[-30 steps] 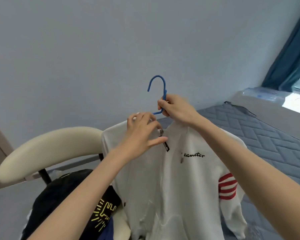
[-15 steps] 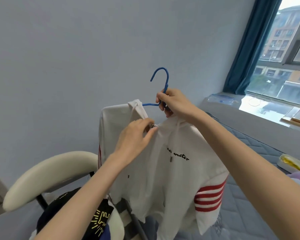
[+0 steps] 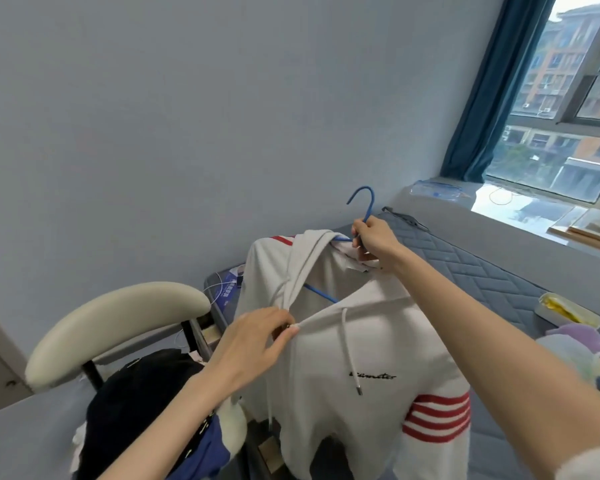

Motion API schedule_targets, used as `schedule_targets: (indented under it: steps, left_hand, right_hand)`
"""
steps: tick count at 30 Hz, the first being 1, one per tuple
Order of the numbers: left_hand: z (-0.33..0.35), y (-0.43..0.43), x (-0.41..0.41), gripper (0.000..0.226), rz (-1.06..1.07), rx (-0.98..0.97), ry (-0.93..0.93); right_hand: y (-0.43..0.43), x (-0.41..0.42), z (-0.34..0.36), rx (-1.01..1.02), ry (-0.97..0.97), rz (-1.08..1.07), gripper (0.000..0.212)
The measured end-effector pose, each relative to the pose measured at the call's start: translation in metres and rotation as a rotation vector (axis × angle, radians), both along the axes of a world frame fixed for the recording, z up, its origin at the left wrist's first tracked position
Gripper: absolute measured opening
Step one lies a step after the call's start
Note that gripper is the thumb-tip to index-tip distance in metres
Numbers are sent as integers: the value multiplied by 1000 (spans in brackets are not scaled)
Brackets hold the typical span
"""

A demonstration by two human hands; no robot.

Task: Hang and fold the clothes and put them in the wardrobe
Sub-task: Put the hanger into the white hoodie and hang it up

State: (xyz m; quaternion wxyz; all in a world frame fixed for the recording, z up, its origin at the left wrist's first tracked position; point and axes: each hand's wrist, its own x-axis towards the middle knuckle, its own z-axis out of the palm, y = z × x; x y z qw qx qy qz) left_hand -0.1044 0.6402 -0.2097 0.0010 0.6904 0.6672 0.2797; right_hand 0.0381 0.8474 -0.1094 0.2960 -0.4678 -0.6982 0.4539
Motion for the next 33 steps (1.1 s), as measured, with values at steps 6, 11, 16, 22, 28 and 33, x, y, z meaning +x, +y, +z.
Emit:
schedule_targets:
  steps: [6,11,16,22,28,33]
  left_hand:
    - [-1,38,16,18,63,-142,-36]
    - [8,61,26,30,-51,-224,-233]
    - [51,41,12,9,283,242,-212]
    - [108,48,-26,41,594,244,-368]
    - [122,59,-43,45,488,181,-370]
    - [116,59,-54,56,467,64,-492]
  right_hand:
    - [-28,-17,34,222,-21,287,26]
    - [-31,-11,48,288,18,367,27]
    - [-20,4,59,337,66,275,24]
    - [-26,0,67,412,101,262,31]
    - [-33,-1,68,516,96,221,35]
    - [-35,5,59,555,41,206,36]
